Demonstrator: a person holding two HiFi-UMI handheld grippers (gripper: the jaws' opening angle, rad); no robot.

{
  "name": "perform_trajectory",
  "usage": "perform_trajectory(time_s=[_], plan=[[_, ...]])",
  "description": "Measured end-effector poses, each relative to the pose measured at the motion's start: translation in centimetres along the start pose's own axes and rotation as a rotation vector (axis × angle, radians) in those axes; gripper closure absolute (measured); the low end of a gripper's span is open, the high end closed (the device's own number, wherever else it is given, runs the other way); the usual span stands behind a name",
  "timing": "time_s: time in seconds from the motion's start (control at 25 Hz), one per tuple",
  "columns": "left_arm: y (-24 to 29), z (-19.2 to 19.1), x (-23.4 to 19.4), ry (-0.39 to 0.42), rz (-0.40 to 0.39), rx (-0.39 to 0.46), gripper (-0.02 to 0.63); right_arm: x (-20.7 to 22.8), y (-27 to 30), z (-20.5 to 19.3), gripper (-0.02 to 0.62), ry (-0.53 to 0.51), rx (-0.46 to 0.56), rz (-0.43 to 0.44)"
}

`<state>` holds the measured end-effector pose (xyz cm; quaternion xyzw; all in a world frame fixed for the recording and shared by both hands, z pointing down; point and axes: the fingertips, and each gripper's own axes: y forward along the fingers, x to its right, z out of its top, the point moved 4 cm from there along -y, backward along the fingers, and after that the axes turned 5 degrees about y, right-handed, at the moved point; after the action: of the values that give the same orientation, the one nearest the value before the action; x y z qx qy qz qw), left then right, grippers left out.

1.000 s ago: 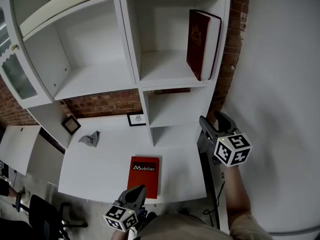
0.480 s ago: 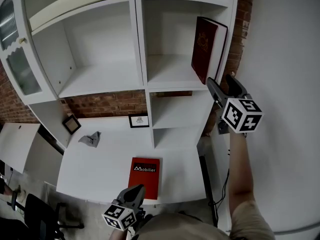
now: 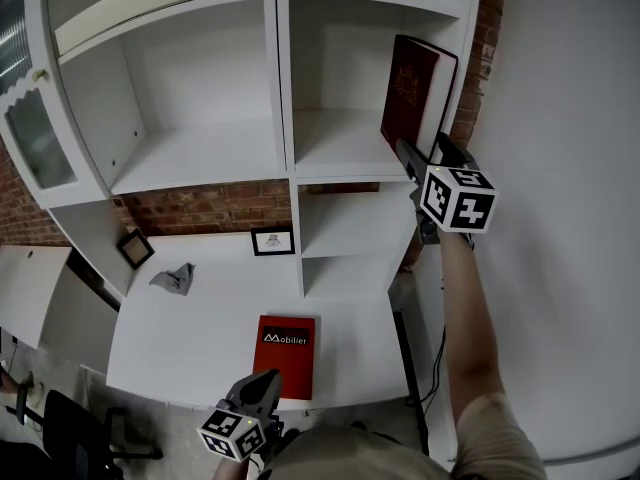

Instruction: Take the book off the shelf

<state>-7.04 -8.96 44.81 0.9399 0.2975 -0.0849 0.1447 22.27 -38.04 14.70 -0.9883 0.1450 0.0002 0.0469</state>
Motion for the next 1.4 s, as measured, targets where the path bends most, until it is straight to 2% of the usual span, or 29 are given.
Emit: perform_trajectory(time_s=[0.32,0.36,0.4,0.64,0.92,1.2,1.4], plan=[[-0.7,0.0,-1.3,-0.012,0.024,0.010,0.601,0.6,0.3,-0.4,0.307,-0.028,0.033,-0.057],[-0.8,0.0,-1.3,-0.012,0.024,0.011,0.601,0.7,0.2,-0.4,0.322,-0.027,0.034,-0.058],[-0.8,0.0,-1.3,-0.011,0.023,0.011,0.601,0.8,0.1,-0.5,0.365,-0.021,0.035,-0.057],[-1.0,0.1,-1.0,-0.009,0.017,0.018,0.601,0.8,-0.7,-0.3,0.382,0.026,0.056,-0.027],[-1.5,0.2,-1.8,-0.012,0.050,0.014,0.601,-0.8,-3.7,1.4,0.390,0.047,0.119,0.085],[-2.0,0.5,-2.5,-0.003,0.075,0.023,0.601,-0.9,-7.9,1.5,0.393,0.166,0.172,0.167],[-2.3,0.8,-3.1,-0.010,0.080,0.024,0.601,-1.3,-11.0,1.1,0.393,0.315,0.187,0.288]])
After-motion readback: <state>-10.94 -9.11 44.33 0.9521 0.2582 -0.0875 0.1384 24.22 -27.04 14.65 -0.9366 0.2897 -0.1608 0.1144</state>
